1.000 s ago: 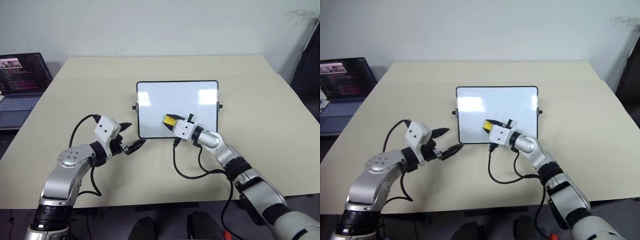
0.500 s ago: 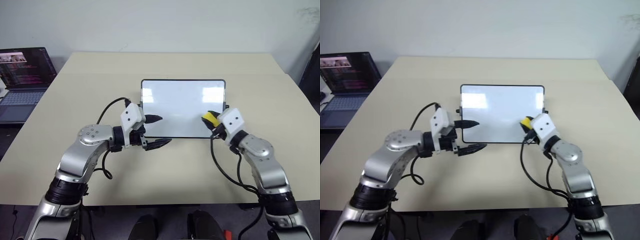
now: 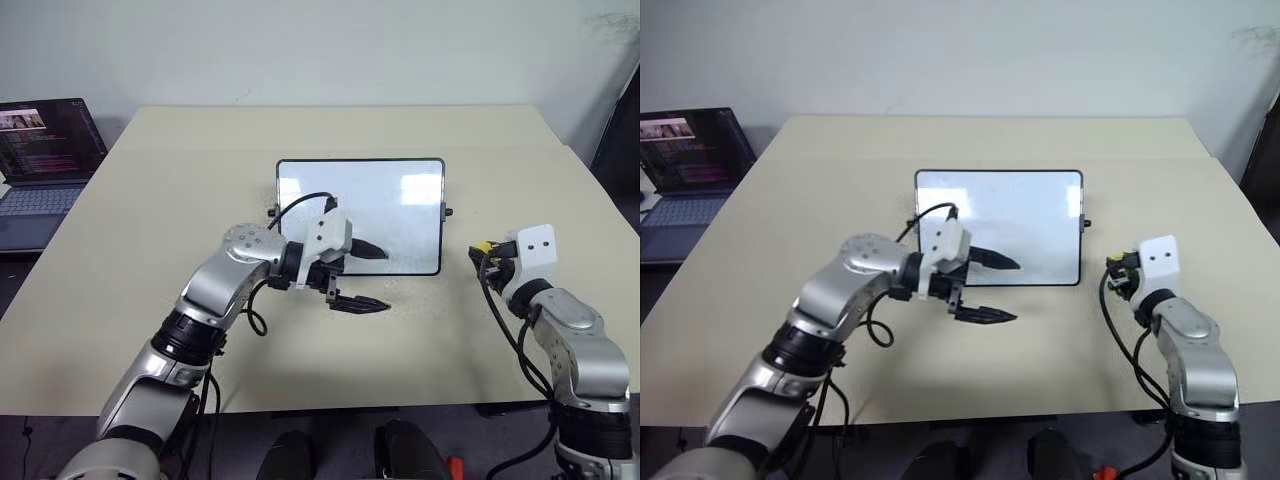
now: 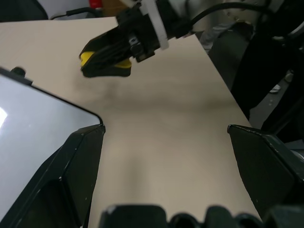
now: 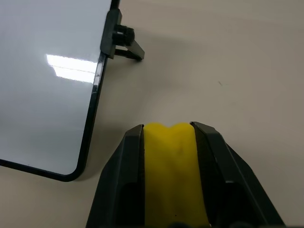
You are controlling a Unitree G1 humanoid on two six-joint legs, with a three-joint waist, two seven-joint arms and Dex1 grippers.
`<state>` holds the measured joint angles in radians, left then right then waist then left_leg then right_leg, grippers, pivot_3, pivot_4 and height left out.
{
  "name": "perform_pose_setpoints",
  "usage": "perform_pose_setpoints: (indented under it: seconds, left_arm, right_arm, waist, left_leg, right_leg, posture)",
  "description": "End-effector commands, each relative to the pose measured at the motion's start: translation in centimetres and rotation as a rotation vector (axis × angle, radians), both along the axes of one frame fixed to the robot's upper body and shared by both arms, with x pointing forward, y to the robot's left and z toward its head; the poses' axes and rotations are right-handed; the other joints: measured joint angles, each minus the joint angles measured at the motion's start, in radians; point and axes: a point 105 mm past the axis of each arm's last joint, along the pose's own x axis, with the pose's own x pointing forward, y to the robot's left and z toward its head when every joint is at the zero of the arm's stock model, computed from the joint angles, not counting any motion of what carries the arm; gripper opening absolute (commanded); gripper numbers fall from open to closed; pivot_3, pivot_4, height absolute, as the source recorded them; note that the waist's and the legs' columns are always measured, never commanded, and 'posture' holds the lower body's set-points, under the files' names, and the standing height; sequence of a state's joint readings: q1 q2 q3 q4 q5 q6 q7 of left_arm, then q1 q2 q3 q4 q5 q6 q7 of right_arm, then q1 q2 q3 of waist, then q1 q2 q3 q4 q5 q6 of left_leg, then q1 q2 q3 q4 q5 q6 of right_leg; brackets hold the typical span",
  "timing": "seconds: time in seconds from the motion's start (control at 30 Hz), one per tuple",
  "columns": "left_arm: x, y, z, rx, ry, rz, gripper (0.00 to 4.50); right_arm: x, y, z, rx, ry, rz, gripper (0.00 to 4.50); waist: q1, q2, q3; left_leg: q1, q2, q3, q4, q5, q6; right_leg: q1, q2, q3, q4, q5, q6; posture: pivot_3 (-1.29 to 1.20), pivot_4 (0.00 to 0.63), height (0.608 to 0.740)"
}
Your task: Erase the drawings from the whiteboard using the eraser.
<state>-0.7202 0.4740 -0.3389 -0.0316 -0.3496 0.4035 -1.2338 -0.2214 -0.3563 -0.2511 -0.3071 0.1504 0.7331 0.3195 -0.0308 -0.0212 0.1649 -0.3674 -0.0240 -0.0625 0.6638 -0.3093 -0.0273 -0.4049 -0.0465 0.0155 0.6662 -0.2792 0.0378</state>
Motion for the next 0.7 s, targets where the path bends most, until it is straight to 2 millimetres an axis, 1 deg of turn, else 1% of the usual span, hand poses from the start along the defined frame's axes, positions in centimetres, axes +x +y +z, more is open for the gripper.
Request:
perform_pose_setpoints:
  seconds: [0.03,0.13,0.27,0.7]
  left_arm:
    - [-0.1,-1.1,0.8,-0.013,-0.035,-0.046,4.50]
    - [0.2,-1.7,0.9,-0.016,-0.035,-0.058,4.50]
    - [0.4,-2.4,0.9,-0.015,-0.036,-0.066,4.50]
    - [0.4,-2.6,0.5,-0.018,-0.040,-0.054,4.50]
  right_arm:
    - [0.3,-1.4,0.0,0.062,0.011,-0.065,1.11]
    - [0.5,-1.9,-0.5,0.092,0.033,-0.086,1.11]
    - [0.9,-2.3,-0.6,0.089,0.040,-0.093,1.11]
    - [2.2,-3.2,-1.0,0.082,0.051,-0.095,1.11]
  waist:
    - [0.000,0.000,0.000]
    - [0.000,0.000,0.000]
    - [-0.001,0.000,0.000]
    - [0.000,0.001,0.000]
  left_leg:
    - [0.000,0.000,0.000,0.000,0.000,0.000]
    - [0.000,0.000,0.000,0.000,0.000,0.000]
    - [0.000,0.000,0.001,0.000,0.000,0.000]
    - [0.001,0.001,0.002,0.001,0.000,-0.001]
  right_leg:
    - [0.000,0.000,0.000,0.000,0.000,0.000]
    - [0.000,0.000,0.000,0.000,0.000,0.000]
    - [0.000,0.001,0.000,0.001,0.000,0.000]
    - [0.000,0.001,0.001,0.001,0.000,0.000]
  posture:
    - [0.00,0.150,0.740]
    - [0.00,0.150,0.740]
    - [0.00,0.150,0.740]
    - [0.00,0.150,0.740]
